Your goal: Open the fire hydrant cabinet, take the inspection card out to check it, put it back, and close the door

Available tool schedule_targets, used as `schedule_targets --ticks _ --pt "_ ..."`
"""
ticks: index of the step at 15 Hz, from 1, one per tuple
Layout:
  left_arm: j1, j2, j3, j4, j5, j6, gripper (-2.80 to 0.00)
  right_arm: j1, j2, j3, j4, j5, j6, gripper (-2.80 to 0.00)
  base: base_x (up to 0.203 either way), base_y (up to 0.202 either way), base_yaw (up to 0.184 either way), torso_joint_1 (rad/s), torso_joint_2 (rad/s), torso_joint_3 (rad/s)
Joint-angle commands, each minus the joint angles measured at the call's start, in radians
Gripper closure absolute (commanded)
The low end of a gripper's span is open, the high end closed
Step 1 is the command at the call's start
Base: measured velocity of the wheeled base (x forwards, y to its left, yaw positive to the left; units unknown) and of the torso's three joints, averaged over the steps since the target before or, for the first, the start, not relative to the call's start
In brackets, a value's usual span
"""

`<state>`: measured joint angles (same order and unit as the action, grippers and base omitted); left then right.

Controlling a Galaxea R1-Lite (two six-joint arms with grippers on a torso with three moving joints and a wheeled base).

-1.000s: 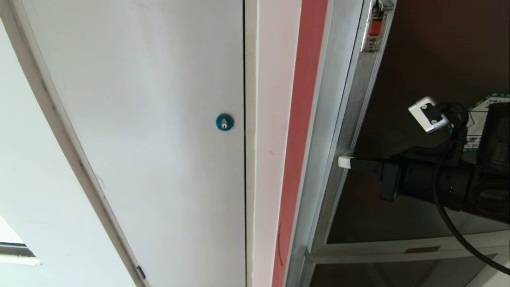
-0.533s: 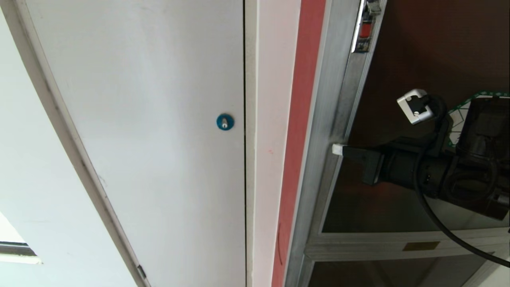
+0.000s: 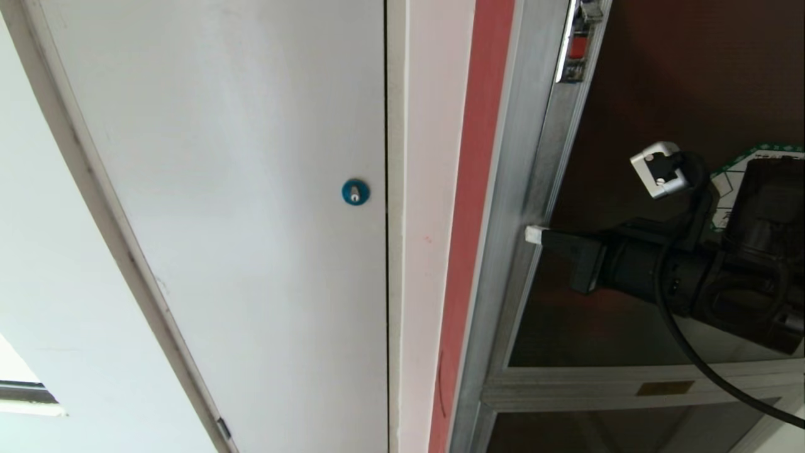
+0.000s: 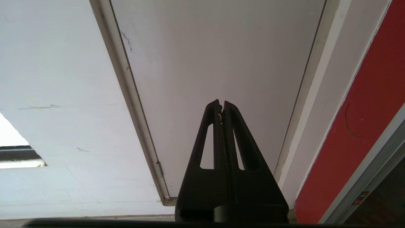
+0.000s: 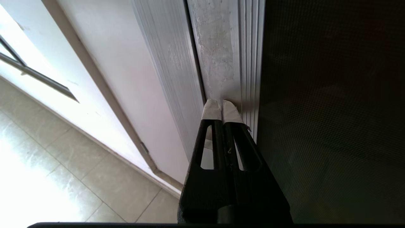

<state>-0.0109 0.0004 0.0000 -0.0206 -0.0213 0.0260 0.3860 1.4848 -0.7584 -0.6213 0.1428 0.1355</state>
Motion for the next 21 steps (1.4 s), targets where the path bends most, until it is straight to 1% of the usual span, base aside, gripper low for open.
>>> schedule_targets --ticks 1,4,9,11,14,17,21 --pt "0.0 0.0 0.012 0.0 0.0 0.0 0.0 0.05 -0.058 0.035 0.008 0.011 0.002 0.0 0.0 0.0 0.0 0.0 0.0 0.0" --pt "0.0 0.0 0.012 -0.001 0.0 0.0 0.0 0.096 -0.124 0.066 0.014 0.01 0.001 0.0 0.0 0.0 0.0 0.0 0.0 0.0" --pt "0.0 0.001 0.012 -0.001 0.0 0.0 0.0 0.1 -0.218 0.076 0.018 0.006 0.0 0.0 0.0 0.0 0.0 0.0 0.0 0.0" --pt "0.0 0.0 0.012 0.0 0.0 0.0 0.0 0.1 -0.258 0.054 0.017 0.007 -0.002 0.0 0.0 0.0 0.0 0.0 0.0 0.0" --pt "0.0 0.0 0.012 -0.001 0.0 0.0 0.0 0.099 -0.272 -0.028 0.039 0.006 -0.002 0.0 0.0 0.0 0.0 0.0 0.0 0.0" --pt "0.0 0.0 0.012 -0.001 0.0 0.0 0.0 0.099 -0.282 -0.155 0.183 0.001 -0.001 0.0 0.0 0.0 0.0 0.0 0.0 0.0" --pt "0.0 0.0 0.012 -0.001 0.0 0.0 0.0 0.099 -0.278 -0.291 0.304 0.003 -0.002 0.0 0.0 0.0 0.0 0.0 0.0 0.0"
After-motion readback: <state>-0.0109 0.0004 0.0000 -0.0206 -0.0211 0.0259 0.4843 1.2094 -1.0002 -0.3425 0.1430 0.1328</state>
